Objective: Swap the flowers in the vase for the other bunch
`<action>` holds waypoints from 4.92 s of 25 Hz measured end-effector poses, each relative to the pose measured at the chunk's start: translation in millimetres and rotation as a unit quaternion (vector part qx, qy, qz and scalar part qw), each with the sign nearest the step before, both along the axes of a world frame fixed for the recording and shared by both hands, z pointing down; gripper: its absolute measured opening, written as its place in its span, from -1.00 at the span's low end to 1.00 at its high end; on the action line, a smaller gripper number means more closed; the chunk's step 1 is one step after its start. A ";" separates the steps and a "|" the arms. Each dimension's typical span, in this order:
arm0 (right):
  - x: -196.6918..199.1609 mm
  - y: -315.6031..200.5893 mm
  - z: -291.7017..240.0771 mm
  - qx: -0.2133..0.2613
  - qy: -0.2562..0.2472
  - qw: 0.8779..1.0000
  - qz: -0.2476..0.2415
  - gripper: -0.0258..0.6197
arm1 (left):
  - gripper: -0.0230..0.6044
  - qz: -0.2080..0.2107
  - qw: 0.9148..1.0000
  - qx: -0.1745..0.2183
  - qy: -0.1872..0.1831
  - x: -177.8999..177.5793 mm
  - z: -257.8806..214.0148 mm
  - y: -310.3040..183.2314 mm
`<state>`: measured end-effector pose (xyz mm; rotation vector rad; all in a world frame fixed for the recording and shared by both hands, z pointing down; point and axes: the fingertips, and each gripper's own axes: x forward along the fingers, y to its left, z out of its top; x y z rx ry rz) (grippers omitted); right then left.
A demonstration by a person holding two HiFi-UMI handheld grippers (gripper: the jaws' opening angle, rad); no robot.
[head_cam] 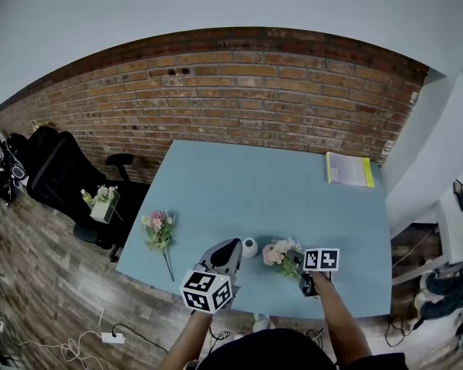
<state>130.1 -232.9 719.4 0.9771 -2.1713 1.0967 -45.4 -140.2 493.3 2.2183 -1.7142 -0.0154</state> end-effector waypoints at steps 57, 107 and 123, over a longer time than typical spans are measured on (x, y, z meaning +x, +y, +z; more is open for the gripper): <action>-103.4 -13.7 -238.8 0.366 -0.105 0.918 -0.110 -0.88 | -0.93 -0.080 0.997 0.012 -0.010 -47.9 -10.2 -19.5; -217.5 -5.6 -219.3 0.322 -0.118 0.923 -0.177 -0.88 | -0.93 -0.137 0.990 -0.037 0.019 -157.9 17.0 3.6; -314.7 14.2 -213.9 0.301 -0.110 0.931 -0.172 -0.88 | -0.93 -0.144 0.986 -0.055 0.070 -261.2 31.3 28.8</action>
